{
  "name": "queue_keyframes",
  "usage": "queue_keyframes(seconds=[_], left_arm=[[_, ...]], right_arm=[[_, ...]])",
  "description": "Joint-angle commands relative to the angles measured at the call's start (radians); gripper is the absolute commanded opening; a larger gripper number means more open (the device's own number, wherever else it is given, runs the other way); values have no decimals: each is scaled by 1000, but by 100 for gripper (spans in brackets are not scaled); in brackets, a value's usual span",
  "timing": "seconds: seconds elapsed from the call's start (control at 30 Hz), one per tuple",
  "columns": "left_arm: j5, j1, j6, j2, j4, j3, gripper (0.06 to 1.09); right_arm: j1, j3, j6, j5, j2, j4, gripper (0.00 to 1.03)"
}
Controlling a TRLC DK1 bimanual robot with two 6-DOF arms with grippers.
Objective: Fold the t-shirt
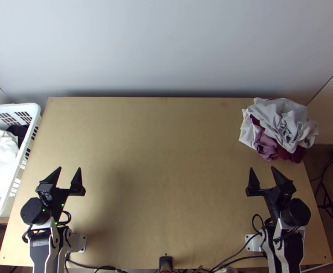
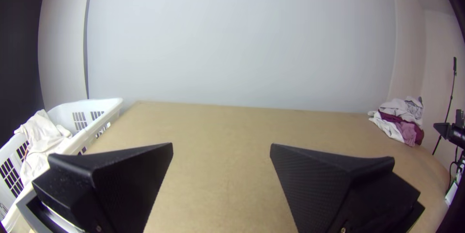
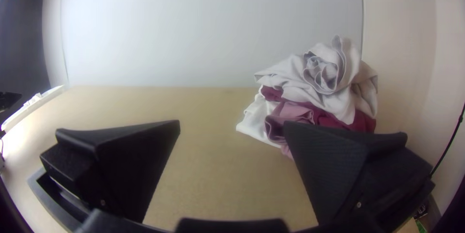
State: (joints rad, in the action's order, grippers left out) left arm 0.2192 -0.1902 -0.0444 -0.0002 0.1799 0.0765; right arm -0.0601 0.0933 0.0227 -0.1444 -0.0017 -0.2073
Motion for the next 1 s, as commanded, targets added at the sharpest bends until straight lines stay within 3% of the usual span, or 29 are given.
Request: queue_keyframes(seconds=[0.0,0.67,0.8,0.87,0.97], left_arm=[[0,0,-2,0,0,0,104],[2,72,-18,-3,-20,2,104],[-64,72,5,-1,-10,2,104],[-66,74,25,0,-25,2,104],[-72,67,-34,2,-79,6,103]], right_arm=[[0,0,0,0,0,0,99],[16,2,-15,23,-1,3,99],[28,3,-109,26,-1,23,99],[29,5,-115,26,-3,39,99],[14,8,-116,28,-1,74,99]])
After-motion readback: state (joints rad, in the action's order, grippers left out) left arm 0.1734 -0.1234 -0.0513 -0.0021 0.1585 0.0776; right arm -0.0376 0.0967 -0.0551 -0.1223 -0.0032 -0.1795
